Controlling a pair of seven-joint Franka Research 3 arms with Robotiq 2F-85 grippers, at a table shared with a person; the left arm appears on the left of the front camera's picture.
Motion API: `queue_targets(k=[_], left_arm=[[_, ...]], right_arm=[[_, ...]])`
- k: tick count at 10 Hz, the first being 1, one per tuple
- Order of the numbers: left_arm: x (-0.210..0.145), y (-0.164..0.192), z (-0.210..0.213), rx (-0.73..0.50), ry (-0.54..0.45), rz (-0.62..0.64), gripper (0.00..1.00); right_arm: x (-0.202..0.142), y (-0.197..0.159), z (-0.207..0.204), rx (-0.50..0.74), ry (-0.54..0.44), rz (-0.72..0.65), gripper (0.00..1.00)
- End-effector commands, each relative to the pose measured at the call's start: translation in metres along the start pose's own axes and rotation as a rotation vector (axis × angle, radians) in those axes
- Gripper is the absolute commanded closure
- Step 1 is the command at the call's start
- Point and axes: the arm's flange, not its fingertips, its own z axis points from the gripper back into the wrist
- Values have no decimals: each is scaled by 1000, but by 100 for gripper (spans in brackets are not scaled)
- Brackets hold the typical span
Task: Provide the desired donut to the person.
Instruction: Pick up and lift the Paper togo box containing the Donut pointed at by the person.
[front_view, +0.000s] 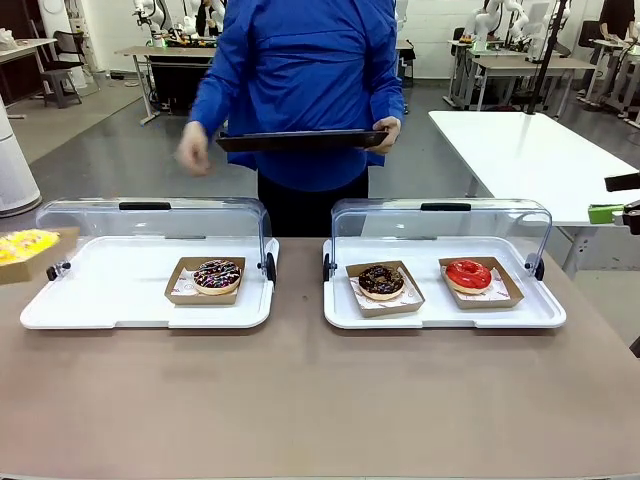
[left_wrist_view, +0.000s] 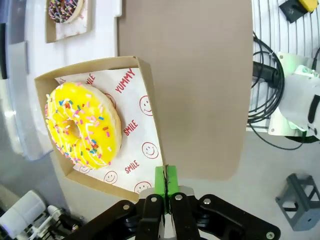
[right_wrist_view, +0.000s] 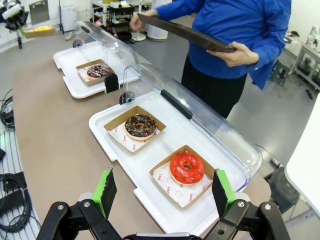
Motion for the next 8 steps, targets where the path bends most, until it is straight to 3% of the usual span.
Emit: queue_targets(k=[1, 3, 5, 6, 8], left_arm=[[12, -13, 17, 109, 73, 5, 100], [17, 14, 44, 156, 20, 8, 100], [13, 52, 11, 88, -78, 41, 100], [16, 3, 49, 146, 6, -10, 100], [16, 3, 49, 146, 6, -10, 100]], right_arm=[[1, -4, -3, 2, -31, 9, 0], [1, -4, -3, 2, -31, 9, 0], [1, -4, -3, 2, -31, 9, 0], [1, -4, -3, 2, -31, 9, 0], [1, -4, -3, 2, -31, 9, 0]])
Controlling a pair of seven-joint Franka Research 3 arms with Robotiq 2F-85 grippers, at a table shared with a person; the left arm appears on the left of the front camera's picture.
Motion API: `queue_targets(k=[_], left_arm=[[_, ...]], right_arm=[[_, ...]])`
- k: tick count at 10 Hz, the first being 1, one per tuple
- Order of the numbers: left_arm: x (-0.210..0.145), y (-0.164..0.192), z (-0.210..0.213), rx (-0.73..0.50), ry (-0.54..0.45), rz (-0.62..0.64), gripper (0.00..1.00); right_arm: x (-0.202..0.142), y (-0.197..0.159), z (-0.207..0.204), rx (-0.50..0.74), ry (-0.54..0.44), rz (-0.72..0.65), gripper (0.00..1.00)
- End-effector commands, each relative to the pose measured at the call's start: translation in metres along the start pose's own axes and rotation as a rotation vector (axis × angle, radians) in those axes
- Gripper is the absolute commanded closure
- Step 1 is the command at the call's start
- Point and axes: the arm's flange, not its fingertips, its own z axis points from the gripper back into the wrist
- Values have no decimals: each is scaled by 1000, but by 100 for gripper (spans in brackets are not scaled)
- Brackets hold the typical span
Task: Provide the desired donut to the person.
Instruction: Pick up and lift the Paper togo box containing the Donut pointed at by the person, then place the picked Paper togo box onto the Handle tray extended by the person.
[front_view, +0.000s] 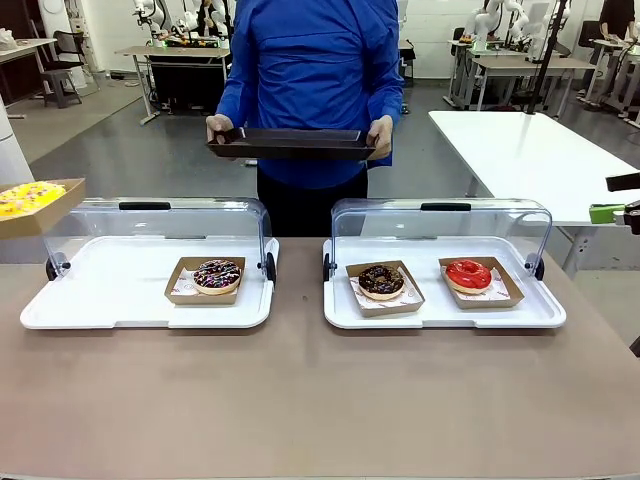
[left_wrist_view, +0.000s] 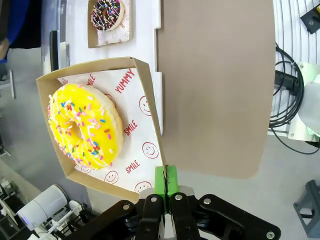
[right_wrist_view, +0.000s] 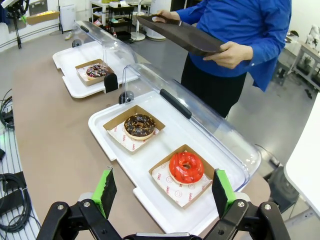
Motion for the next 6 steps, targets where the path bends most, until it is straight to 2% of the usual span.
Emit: queue_targets(k=[1, 6], left_arm=[[0, -10, 9, 15, 27, -5, 100], [0, -10, 9, 15, 27, -5, 100]], right_arm=[[1, -4, -3, 5, -33, 9, 0], [1, -4, -3, 5, -33, 9, 0]])
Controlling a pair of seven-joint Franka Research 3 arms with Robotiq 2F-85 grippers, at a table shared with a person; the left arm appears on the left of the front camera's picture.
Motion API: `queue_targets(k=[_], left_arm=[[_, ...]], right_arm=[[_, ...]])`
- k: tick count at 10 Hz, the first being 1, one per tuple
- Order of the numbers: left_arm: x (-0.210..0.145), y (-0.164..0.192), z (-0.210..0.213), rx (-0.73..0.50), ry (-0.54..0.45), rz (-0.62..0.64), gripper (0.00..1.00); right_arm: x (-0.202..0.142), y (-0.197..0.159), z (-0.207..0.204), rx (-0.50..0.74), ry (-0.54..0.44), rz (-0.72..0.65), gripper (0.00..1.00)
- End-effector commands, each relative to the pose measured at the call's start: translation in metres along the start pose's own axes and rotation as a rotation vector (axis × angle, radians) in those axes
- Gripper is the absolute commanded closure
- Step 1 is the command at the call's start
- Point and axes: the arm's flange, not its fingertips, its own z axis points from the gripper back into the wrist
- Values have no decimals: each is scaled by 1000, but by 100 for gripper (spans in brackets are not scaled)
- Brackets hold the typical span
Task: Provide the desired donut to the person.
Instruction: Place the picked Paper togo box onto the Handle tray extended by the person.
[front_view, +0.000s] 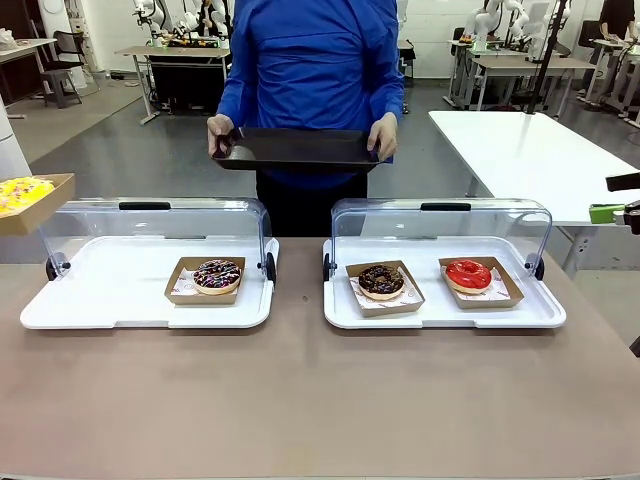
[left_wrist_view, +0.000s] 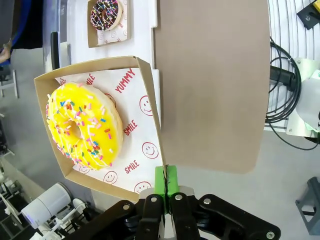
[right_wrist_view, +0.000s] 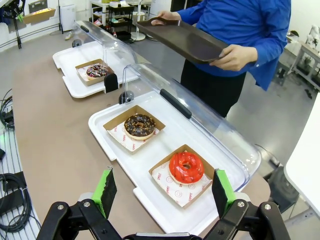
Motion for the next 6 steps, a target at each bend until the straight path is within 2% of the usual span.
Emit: queue_targets(k=[1, 6], left_arm=[[0, 0, -2, 2, 18, 9, 100], [0, 0, -2, 2, 18, 9, 100]], right_arm=[[1, -4, -3, 4, -33, 9, 0], [1, -4, -3, 4, -33, 9, 0]])
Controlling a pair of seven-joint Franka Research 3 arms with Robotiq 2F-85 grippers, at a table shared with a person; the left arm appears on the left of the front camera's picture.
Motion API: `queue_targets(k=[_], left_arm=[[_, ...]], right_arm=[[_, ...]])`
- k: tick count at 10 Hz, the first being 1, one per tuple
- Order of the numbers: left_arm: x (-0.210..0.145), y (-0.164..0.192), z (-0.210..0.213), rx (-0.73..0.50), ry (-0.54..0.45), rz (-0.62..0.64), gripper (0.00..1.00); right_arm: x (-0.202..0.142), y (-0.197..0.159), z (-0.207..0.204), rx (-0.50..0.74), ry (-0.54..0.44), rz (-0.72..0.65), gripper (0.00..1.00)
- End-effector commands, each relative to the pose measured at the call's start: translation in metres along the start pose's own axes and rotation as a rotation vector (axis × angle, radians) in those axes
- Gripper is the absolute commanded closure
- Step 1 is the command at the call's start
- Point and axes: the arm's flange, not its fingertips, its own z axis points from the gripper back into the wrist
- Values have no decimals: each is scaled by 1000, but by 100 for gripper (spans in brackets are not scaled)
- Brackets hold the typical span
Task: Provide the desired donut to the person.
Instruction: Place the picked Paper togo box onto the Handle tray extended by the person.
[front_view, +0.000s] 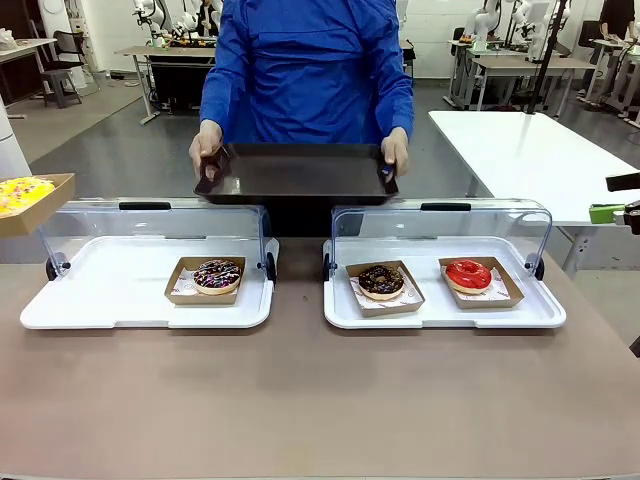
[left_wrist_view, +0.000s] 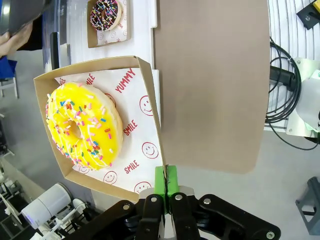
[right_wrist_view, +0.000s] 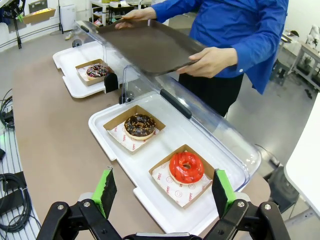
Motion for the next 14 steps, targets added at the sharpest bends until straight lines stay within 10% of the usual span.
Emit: queue_targets(k=[1, 14], left_arm=[[0, 0, -2, 3, 18, 9, 100], [0, 0, -2, 3, 18, 9, 100]], right_arm=[[1, -4, -3, 4, -33, 9, 0], [1, -4, -3, 4, -33, 9, 0]])
